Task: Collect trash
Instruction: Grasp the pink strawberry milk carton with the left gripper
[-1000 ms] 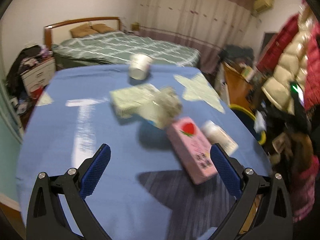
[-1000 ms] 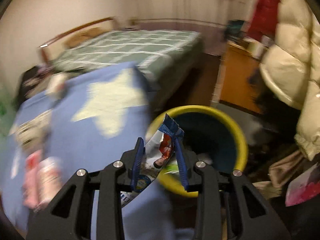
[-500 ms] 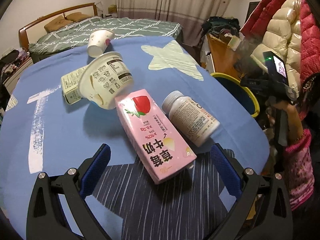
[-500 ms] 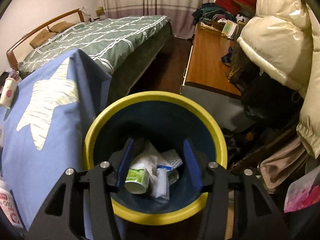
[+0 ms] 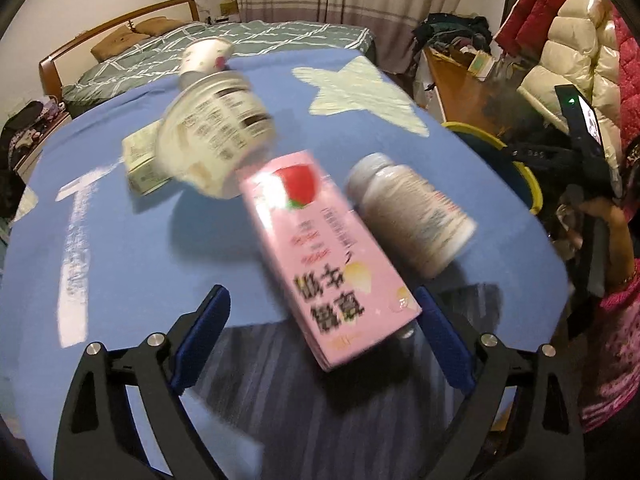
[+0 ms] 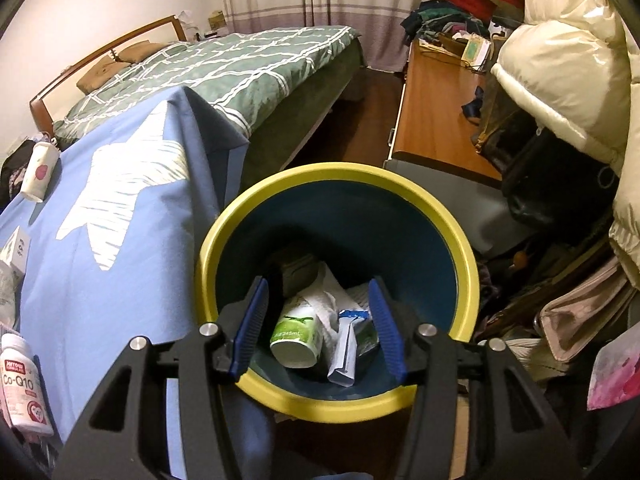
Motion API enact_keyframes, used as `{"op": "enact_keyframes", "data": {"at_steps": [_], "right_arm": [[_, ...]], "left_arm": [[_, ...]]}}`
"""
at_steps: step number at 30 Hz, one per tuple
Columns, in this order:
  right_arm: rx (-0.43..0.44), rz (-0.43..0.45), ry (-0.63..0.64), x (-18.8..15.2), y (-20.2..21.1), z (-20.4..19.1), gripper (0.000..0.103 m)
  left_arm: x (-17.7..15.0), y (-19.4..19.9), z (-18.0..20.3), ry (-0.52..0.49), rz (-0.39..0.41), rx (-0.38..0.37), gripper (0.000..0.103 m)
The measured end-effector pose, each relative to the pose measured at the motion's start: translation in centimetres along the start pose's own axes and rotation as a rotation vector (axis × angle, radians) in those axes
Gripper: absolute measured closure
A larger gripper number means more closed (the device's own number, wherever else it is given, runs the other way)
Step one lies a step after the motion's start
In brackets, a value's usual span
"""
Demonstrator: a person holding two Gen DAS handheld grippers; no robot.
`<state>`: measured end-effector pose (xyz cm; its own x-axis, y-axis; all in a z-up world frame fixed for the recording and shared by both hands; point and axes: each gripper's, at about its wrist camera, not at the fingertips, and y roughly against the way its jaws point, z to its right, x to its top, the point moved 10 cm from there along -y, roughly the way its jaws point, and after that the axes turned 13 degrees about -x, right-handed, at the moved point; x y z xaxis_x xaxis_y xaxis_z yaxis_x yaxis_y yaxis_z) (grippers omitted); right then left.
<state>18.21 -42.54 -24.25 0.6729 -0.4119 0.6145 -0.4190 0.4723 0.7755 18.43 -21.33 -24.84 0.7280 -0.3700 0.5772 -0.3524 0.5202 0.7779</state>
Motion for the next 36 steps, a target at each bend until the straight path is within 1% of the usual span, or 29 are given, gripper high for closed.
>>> {"op": "enact_keyframes", "data": {"at_steps": [2, 5, 6, 7, 9, 10, 11, 13, 14, 15, 17, 19, 21, 23, 24, 25, 26, 28, 30, 33, 36], "right_arm": [[0.001, -0.001, 0.003, -0.1, 0.1, -0.1, 0.053], [0.003, 0.0, 0.002, -0.1, 0.2, -0.2, 0.053], [0.004, 0.001, 0.001, 0.0, 0.2, -0.2, 0.053], [0.006, 0.003, 0.001, 0.0, 0.3, -0.3, 0.053], [0.01, 0.006, 0.002, 0.1, 0.5, -0.6, 0.053], [0.011, 0.007, 0.003, 0.2, 0.5, -0.6, 0.053], [0.013, 0.007, 0.006, 0.2, 0.6, -0.8, 0.053], [0.018, 0.009, 0.012, 0.2, 0.8, -1.1, 0.053], [0.018, 0.01, 0.017, 0.2, 1.0, -1.2, 0.053], [0.018, 0.011, 0.021, 0.1, 1.0, -1.2, 0.053], [0.018, 0.014, 0.026, 0.0, 1.3, -1.2, 0.053], [0.017, 0.015, 0.028, -0.1, 1.4, -1.1, 0.053], [0.017, 0.013, 0.026, -0.2, 1.4, -0.9, 0.052], [0.019, 0.008, 0.022, -0.2, 1.3, -0.7, 0.052], [0.021, 0.006, 0.022, -0.2, 1.3, -0.8, 0.052], [0.026, 0.003, 0.022, -0.2, 1.2, -0.9, 0.052], [0.029, 0.001, 0.022, -0.3, 1.2, -0.9, 0.052], [0.036, -0.002, 0.025, -0.3, 1.2, -1.1, 0.052], [0.04, -0.003, 0.029, -0.3, 1.2, -1.2, 0.052], [0.051, -0.003, 0.031, -0.5, 1.3, -1.5, 0.052], [0.065, -0.001, 0.032, -0.8, 1.5, -1.7, 0.052]], "left_arm": [[-0.6, 1.2, -1.7, 0.005, 0.0, 0.027, 0.011], [-1.8, 3.5, -5.7, 0.041, 0.001, 0.116, 0.011], [-1.9, 4.1, -6.8, 0.063, 0.007, 0.129, 0.011], [-2.0, 4.6, -7.4, 0.082, 0.017, 0.126, 0.011], [-1.4, 5.2, -7.6, 0.102, 0.044, 0.085, 0.01], [-0.9, 5.3, -7.1, 0.088, 0.057, 0.05, 0.008], [-0.3, 5.1, -6.4, 0.064, 0.063, 0.018, 0.008], [1.0, 4.2, -4.6, -0.02, 0.064, -0.057, 0.007], [1.5, 3.7, -4.1, -0.055, 0.057, -0.073, 0.007], [2.3, 2.9, -3.7, -0.103, 0.042, -0.084, 0.007], [3.2, 1.7, -3.3, -0.159, 0.011, -0.095, 0.007], [3.7, 0.2, -3.0, -0.19, -0.039, -0.107, 0.007], [3.9, -0.7, -2.8, -0.196, -0.072, -0.118, 0.008], [4.0, -1.6, -2.9, -0.191, -0.106, -0.111, 0.018], [4.0, -2.1, -3.1, -0.191, -0.123, -0.104, 0.027], [4.0, -2.4, -3.3, -0.187, -0.139, -0.099, 0.033], [4.2, -2.8, -3.5, -0.184, -0.146, -0.101, 0.036], [3.9, -3.0, -3.5, -0.181, -0.163, -0.107, 0.049], [3.4, -2.9, -3.3, -0.183, -0.172, -0.107, 0.051], [2.9, -2.5, -3.1, -0.197, -0.179, -0.088, 0.051], [2.3, -1.7, -2.8, -0.194, -0.176, -0.089, 0.051]]}}
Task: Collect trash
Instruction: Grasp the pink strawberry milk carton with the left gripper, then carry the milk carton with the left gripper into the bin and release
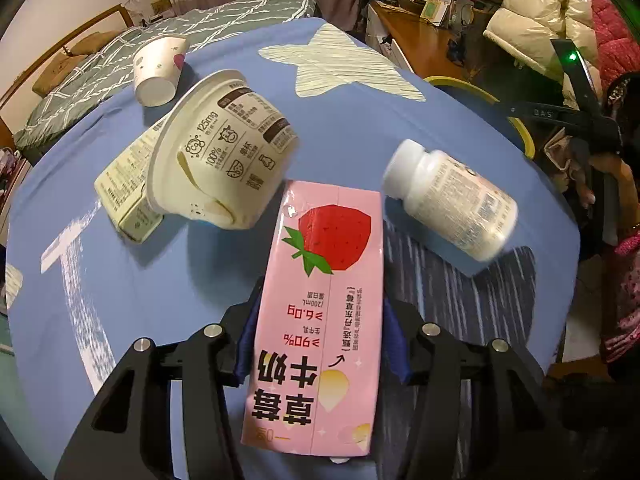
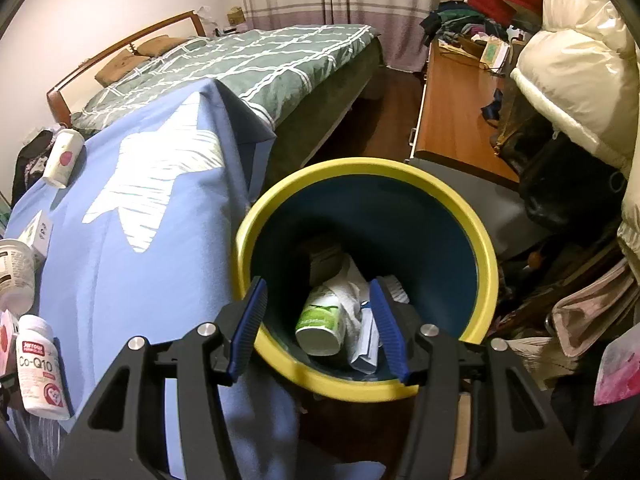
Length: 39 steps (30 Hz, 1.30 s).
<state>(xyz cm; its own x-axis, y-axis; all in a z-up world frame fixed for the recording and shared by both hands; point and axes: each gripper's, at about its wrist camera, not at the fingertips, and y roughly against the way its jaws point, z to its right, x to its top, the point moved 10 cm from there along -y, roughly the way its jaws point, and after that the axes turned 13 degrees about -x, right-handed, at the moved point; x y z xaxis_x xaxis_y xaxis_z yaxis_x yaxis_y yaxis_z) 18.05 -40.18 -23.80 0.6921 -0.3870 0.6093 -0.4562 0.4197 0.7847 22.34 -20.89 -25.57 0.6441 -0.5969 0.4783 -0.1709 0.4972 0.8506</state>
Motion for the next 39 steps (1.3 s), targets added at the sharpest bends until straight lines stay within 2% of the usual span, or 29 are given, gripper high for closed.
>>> {"op": "enact_keyframes", "data": {"at_steps": [8, 12, 16, 19, 27, 30, 37, 38, 39], "right_arm": [[0.016, 0.008, -0.012, -0.7, 0.8, 0.6, 0.052], [0.026, 0.024, -0.036, -1.1, 1.7, 1.6, 0.052], [0.04, 0.044, -0.069, -1.8, 2.8, 2.9, 0.052], [0.04, 0.062, -0.087, -2.3, 3.8, 4.1, 0.052], [-0.022, 0.12, -0.137, -3.3, 6.4, 9.0, 0.052], [-0.036, 0.117, -0.153, -3.9, 6.4, 10.5, 0.052], [-0.045, 0.076, -0.19, -5.0, 4.9, 12.8, 0.052], [-0.044, 0.073, -0.193, -5.1, 4.8, 12.8, 0.052], [-0.042, 0.069, -0.196, -5.2, 4.6, 12.9, 0.052]], "left_arm": [[0.3, 4.0, 2.9, -0.032, 0.08, 0.002, 0.051], [2.9, 6.1, 5.1, -0.064, 0.139, -0.02, 0.051], [6.9, 5.7, 7.7, -0.096, 0.166, -0.06, 0.051], [10.0, 3.7, 10.0, -0.115, 0.167, -0.092, 0.051], [17.1, -4.3, 17.4, -0.199, 0.083, -0.17, 0.051], [19.5, -8.0, 20.2, -0.239, 0.053, -0.165, 0.051], [23.3, -14.3, 24.0, -0.252, 0.024, -0.184, 0.051], [23.6, -14.9, 24.2, -0.248, 0.023, -0.182, 0.05], [24.3, -15.7, 24.3, -0.242, 0.029, -0.166, 0.037]]}}
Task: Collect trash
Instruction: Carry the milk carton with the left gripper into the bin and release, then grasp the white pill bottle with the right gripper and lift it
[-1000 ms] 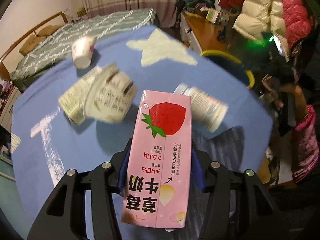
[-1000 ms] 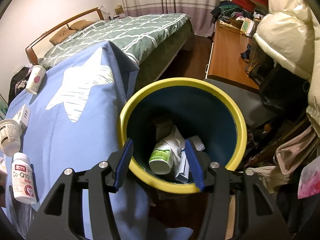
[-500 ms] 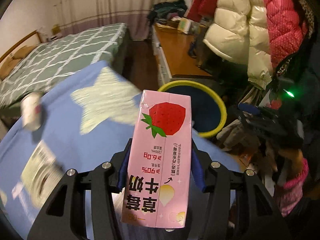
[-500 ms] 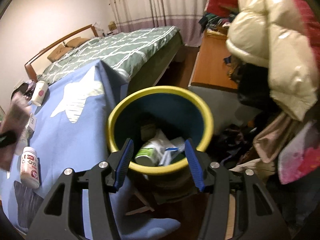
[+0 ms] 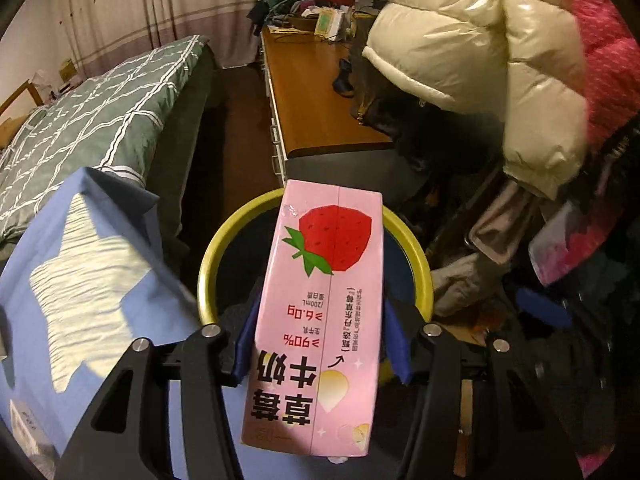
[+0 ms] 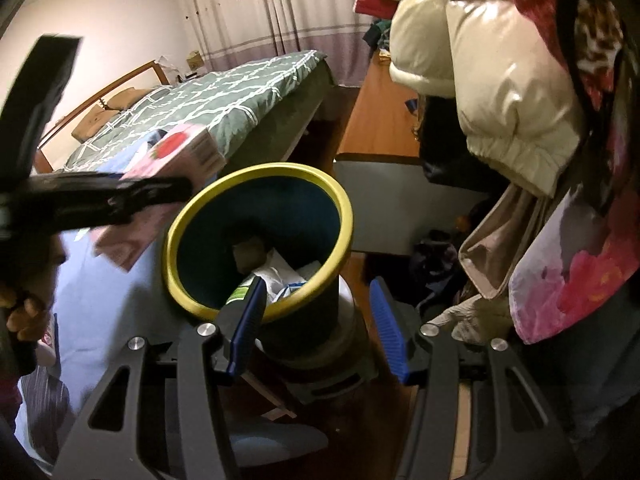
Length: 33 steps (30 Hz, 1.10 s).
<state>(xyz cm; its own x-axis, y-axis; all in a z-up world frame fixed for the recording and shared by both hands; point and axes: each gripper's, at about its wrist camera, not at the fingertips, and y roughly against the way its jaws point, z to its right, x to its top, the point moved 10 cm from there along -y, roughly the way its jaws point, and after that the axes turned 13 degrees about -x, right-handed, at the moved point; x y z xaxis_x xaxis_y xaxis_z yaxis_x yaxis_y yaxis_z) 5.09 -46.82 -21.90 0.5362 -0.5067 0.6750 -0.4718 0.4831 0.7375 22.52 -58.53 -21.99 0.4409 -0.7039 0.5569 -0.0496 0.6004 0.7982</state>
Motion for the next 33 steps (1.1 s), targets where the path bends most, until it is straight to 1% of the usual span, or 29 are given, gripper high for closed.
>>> {"op": "enact_keyframes", "data": {"at_steps": [1, 2, 4, 7, 11, 15, 18, 20, 21, 25, 28, 29, 31, 33], "right_arm": [[0.002, -0.006, -0.003, -0.1, -0.2, 0.0, 0.052], [0.004, -0.008, -0.003, -0.2, -0.2, 0.0, 0.052], [0.01, -0.01, -0.004, -0.3, -0.3, -0.1, 0.052], [0.023, -0.015, 0.004, -0.5, -0.3, -0.9, 0.052], [0.047, -0.023, 0.027, -0.7, -0.3, -2.5, 0.052], [0.095, -0.034, 0.071, -1.4, 0.1, -5.5, 0.052], [0.137, -0.041, 0.115, -2.0, 0.8, -8.2, 0.052], [0.163, -0.04, 0.15, -2.4, 1.5, -10.3, 0.052], [0.17, -0.038, 0.159, -2.5, 1.7, -10.9, 0.052], [0.239, -0.042, 0.214, -3.2, 3.1, -14.5, 0.052], [0.333, -0.045, 0.261, -3.9, 5.1, -17.7, 0.052], [0.351, -0.045, 0.27, -4.1, 5.6, -18.3, 0.052], [0.43, -0.045, 0.297, -4.8, 7.3, -20.3, 0.052], [0.477, -0.042, 0.317, -5.3, 8.6, -21.6, 0.051]], "left_arm": [[0.4, -0.4, -0.1, 0.0, 0.006, 0.014, 0.02], [0.8, -0.5, -0.3, -0.003, 0.02, 0.035, 0.017], [1.1, -0.1, -0.7, -0.001, 0.034, 0.056, 0.017], [0.6, 2.0, -0.8, 0.022, 0.061, 0.03, 0.017], [-1.5, 7.4, -2.3, 0.06, 0.127, 0.032, 0.016], [-5.0, 13.5, -4.8, 0.13, 0.201, 0.04, 0.014], [-8.5, 18.3, -7.3, 0.167, 0.258, 0.092, 0.014], [-11.6, 22.1, -9.6, 0.224, 0.311, 0.151, 0.011], [-12.7, 23.2, -10.3, 0.24, 0.325, 0.171, 0.01], [-19.4, 28.6, -14.6, 0.337, 0.385, 0.329, 0.01], [-24.3, 31.6, -17.7, 0.419, 0.412, 0.413, 0.01], [-26.1, 32.4, -18.9, 0.456, 0.418, 0.439, 0.01], [-29.2, 33.1, -20.7, 0.525, 0.414, 0.475, 0.01], [-31.9, 33.5, -22.1, 0.592, 0.411, 0.491, 0.01]]}}
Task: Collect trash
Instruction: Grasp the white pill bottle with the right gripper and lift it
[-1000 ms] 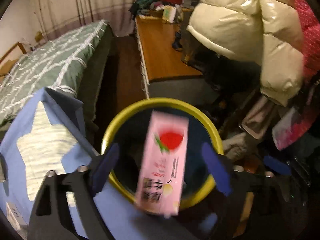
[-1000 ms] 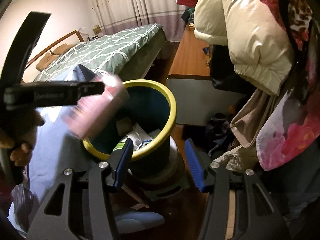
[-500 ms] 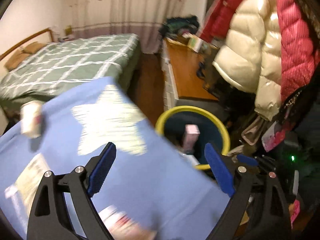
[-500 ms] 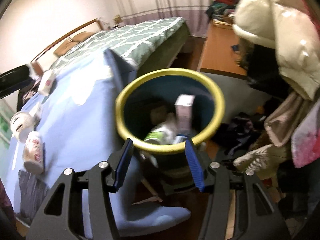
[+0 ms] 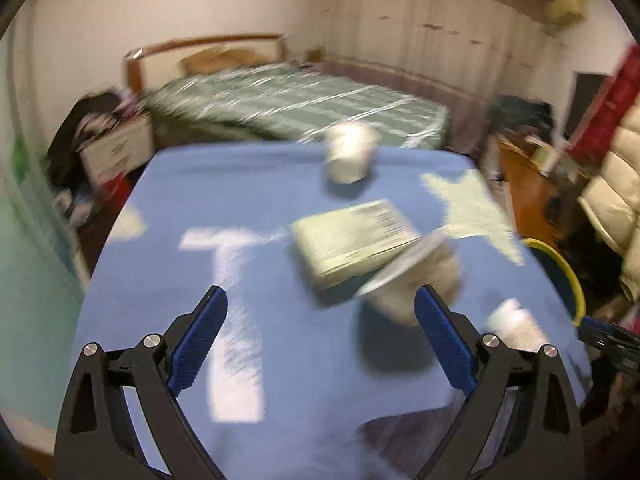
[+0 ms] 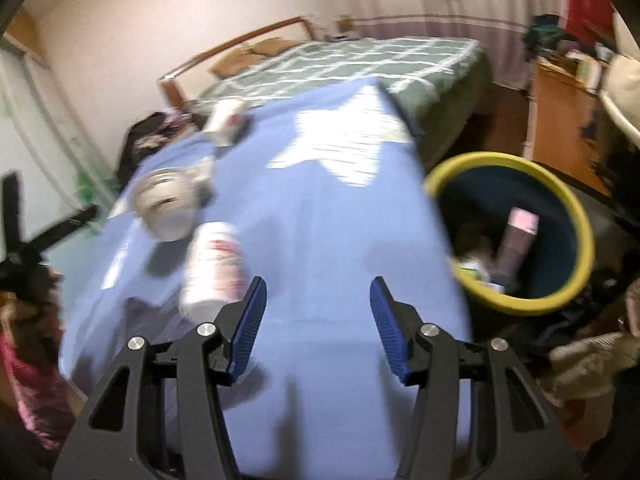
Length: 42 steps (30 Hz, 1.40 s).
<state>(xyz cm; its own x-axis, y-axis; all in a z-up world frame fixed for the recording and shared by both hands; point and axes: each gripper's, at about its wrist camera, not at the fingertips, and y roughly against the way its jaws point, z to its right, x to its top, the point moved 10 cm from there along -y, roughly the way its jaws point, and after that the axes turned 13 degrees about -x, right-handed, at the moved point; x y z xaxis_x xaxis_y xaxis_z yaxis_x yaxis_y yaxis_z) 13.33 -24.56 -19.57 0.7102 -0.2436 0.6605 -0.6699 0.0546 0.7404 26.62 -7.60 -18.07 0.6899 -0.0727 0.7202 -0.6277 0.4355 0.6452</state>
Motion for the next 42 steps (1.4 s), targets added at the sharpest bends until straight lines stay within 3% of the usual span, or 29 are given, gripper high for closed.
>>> {"op": "enact_keyframes", "data": {"at_steps": [6, 15, 22, 31, 42], "right_arm": [[0.076, 0.006, 0.086, -0.3, -0.2, -6.0, 0.052], [0.021, -0.04, 0.134, -1.1, -3.9, -9.1, 0.051], [0.011, -0.04, 0.118, -0.8, -5.0, -8.7, 0.057], [0.011, 0.004, 0.08, 0.3, -3.5, -7.0, 0.058], [-0.077, 0.114, -0.098, 4.3, -0.7, 1.3, 0.058]], "left_arm": [[-2.8, 1.0, -4.9, 0.074, 0.011, 0.051, 0.01], [-3.2, -0.1, -6.1, 0.113, 0.037, 0.071, 0.01], [-2.8, -1.1, -6.0, 0.114, 0.066, 0.059, 0.01], [-1.8, -0.8, -5.8, 0.111, 0.137, 0.033, 0.01], [-1.5, -0.3, -4.5, 0.069, 0.171, 0.026, 0.005]]}}
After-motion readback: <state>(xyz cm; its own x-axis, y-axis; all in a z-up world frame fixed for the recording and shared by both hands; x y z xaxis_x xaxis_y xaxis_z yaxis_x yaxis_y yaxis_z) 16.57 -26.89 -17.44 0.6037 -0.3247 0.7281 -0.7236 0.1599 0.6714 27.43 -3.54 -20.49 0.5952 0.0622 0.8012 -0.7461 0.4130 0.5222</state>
